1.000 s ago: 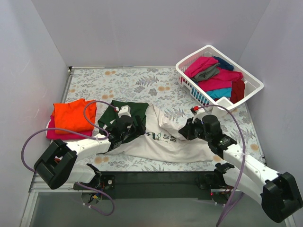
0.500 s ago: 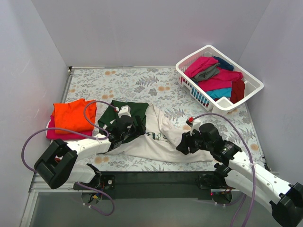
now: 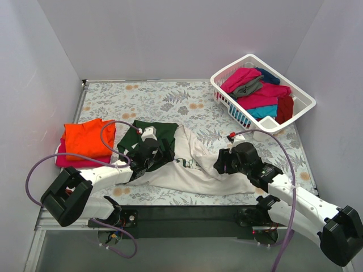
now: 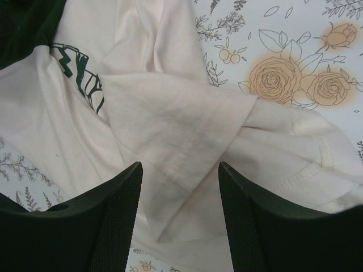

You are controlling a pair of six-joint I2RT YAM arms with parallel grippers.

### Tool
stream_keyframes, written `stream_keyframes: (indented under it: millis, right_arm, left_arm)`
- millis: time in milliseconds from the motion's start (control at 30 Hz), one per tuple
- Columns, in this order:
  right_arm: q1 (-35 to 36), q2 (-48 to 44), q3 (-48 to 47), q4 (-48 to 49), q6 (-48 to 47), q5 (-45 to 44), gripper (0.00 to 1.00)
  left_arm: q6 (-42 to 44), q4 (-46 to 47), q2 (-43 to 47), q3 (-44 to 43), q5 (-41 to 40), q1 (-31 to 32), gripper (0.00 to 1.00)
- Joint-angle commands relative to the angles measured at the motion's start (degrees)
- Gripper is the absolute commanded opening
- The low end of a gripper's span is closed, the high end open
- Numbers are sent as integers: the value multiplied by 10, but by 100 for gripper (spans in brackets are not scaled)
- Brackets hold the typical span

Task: Fold and stack the t-shirts
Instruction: Fold the tshirt

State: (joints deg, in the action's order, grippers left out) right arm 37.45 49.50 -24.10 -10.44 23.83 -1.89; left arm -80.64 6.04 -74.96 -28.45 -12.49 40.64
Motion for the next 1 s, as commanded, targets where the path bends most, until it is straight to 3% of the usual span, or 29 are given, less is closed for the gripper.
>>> stream_keyframes:
  millis: [0,833,967]
  right_arm:
    - [-4,-25,9,40,17,-25,51]
    - [-4,-13,84,113,64,57,48]
    - [-5,-23,85,117,64,57,42]
  left_arm:
    - [4,-4,22,8,-16,2,73]
    - [4,-18,44,7,-20,2,74]
    - [4,-20,52,8,-23,2,75]
